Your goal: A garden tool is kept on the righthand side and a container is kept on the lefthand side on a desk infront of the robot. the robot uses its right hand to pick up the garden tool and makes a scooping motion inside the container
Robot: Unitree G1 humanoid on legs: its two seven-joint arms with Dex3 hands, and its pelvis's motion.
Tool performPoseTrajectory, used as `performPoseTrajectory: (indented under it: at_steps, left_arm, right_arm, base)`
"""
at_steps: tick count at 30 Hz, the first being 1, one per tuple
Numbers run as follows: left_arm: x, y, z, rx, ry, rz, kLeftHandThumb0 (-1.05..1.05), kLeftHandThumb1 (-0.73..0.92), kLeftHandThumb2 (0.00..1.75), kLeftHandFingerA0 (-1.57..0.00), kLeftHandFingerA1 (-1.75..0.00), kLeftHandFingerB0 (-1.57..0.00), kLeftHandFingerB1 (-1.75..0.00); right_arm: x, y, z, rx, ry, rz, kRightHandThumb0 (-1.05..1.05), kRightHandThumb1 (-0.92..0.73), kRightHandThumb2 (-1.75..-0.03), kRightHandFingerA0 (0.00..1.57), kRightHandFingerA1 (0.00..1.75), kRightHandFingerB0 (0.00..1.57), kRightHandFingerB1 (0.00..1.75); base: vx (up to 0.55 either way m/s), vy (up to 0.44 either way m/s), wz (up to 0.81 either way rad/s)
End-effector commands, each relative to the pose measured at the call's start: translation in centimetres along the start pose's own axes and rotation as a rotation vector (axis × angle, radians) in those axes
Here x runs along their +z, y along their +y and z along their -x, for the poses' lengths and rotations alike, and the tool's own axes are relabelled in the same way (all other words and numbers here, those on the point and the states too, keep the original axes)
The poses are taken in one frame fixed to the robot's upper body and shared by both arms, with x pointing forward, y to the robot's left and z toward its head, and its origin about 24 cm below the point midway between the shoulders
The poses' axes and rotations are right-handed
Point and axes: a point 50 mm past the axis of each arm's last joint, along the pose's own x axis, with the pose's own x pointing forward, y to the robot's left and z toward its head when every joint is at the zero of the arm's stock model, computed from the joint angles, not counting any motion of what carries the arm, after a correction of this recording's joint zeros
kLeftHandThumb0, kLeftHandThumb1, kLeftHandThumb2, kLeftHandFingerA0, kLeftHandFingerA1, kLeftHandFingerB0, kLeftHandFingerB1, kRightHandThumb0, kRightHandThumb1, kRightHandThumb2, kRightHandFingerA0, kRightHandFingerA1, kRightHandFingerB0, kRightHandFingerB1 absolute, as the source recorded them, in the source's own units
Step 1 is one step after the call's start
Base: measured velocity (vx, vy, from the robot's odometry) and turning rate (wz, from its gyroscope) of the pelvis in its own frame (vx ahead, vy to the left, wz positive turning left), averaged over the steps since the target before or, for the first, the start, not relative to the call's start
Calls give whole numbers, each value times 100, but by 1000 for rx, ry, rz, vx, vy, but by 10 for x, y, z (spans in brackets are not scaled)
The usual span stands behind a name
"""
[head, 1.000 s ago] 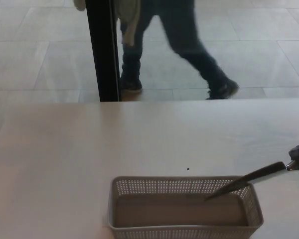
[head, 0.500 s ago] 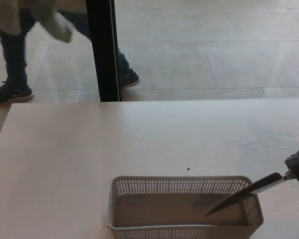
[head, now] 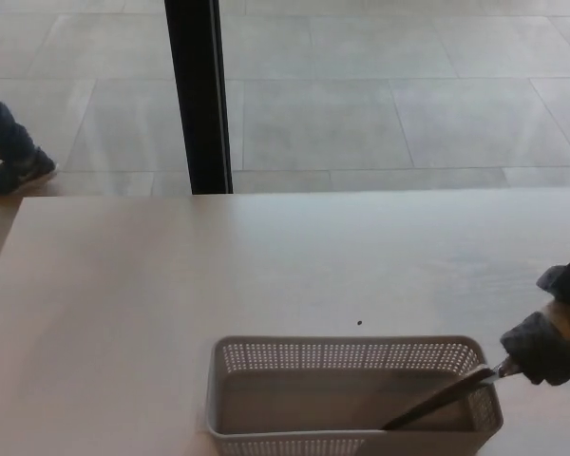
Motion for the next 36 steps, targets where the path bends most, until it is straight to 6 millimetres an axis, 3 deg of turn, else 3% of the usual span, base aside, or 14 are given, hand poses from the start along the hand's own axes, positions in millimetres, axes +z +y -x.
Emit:
performPoseTrajectory:
  at_steps: [1, 6, 7, 9, 19, 20, 25, 28, 32, 33, 36]
  left_arm:
    - [-1, 5, 1, 17, 11, -5, -53, 65, 59, -73, -69, -64, -55]
    - [1, 6, 1, 16, 5, 8, -53, 65, 59, -72, -70, -62, -56]
    - [1, 6, 0, 18, 5, 6, -53, 65, 59, -72, -69, -62, -55]
    - [2, 6, 0, 17, 4, -6, -53, 65, 59, -71, -66, -59, -52]
    - [2, 3, 0, 12, 7, -3, -54, 64, 59, -73, -64, -61, -51]
    - [2, 2, 0, 15, 14, -9, -54, 64, 59, -74, -63, -61, -50]
    - [9, 4, -1, 3, -6, -10, -53, 65, 59, -70, -66, -62, -54]
    - [11, 4, -1, 2, -17, -7, -54, 65, 59, -68, -70, -61, -54]
    - [13, 4, -1, -4, -32, 1, -54, 65, 59, -70, -71, -61, -55]
    - [13, 4, -1, -6, -30, 2, -53, 66, 60, -68, -67, -59, -53]
    - [11, 3, -1, -7, -23, -13, -54, 65, 59, -72, -67, -62, -54]
  right_arm:
    - [18, 4, -5, 104, -57, 19, -38, -60, -58, 92, 159, 85, 69]
    - [37, 4, -17, 42, -114, -43, -38, -58, -57, 95, 158, 87, 65]
    - [41, 5, -19, 43, -119, -61, -38, -61, -58, 91, 171, 84, 67]
    - [51, 6, -25, 44, -128, -89, -41, -61, -61, 87, 174, 84, 70]
    - [79, 13, -37, 16, -133, -128, -38, -60, -61, 91, 175, 84, 85]
    - [86, 14, -43, 28, -119, -150, -38, -61, -60, 88, 173, 84, 79]
    - [96, 16, -57, 67, -80, -145, -39, -60, -58, 90, 167, 85, 70]
    - [99, 14, -63, 73, -83, -142, -37, -59, -62, 86, 165, 84, 78]
    - [101, 15, -69, 67, -98, -135, -38, -61, -58, 88, 161, 85, 73]
    - [101, 16, -69, 62, -100, -139, -39, -59, -60, 87, 171, 86, 69]
    - [98, 23, -70, 31, -74, -114, -40, -61, -61, 89, 175, 84, 74]
  base:
    - [0, 0, 0]
    - [0, 0, 0]
    - [0, 0, 0]
    - [0, 0, 0]
    - [0, 0, 0]
    - [0, 0, 0]
    - [0, 0, 0]
    - [0, 0, 0]
    - [0, 0, 0]
    - [0, 0, 0]
    - [0, 0, 0]
